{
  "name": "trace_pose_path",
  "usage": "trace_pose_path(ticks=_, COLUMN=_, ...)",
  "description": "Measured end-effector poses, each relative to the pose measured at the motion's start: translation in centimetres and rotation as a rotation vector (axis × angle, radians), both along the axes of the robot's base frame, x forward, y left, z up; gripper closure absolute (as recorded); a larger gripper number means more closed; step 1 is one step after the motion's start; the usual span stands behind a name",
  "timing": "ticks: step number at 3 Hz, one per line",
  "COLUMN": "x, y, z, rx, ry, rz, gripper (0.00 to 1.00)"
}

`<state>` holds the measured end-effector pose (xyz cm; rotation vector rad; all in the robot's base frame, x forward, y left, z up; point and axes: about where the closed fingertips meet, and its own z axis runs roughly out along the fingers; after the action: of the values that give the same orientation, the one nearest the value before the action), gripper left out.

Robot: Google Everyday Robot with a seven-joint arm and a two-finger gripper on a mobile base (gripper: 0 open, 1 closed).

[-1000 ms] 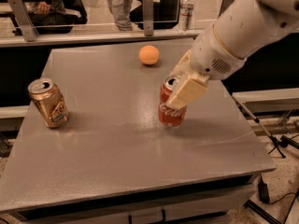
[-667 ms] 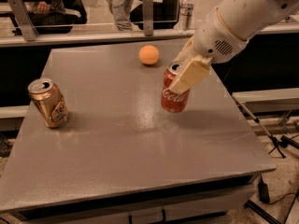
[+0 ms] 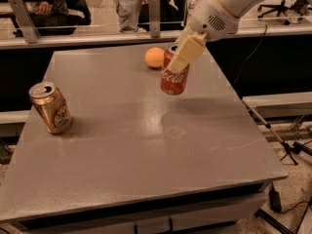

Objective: Move coke can near orange

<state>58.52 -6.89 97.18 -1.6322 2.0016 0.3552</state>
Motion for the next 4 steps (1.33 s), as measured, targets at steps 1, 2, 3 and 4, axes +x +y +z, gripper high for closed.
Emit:
trace_pose_path(ticks=1, x=2.8, y=1.5, z=-0.6, rx=0.005, ry=0.018, rz=-0.024, gripper=1.0)
trace_pose_path(ticks=2, x=5.6, y=2.1, z=-1.7, rx=0.005, ry=0.025, rz=-0.066, gripper=1.0)
trace_pose_path(ticks=3, x=8.0, y=2.0, z=-3.2, rx=0.002, ry=0.033, rz=-0.098, gripper=1.0)
trace_pose_path(ticks=4, x=10.0, y=1.6, z=-4.3, rx=0.002, ry=0.026, rz=-0.123, gripper=1.0)
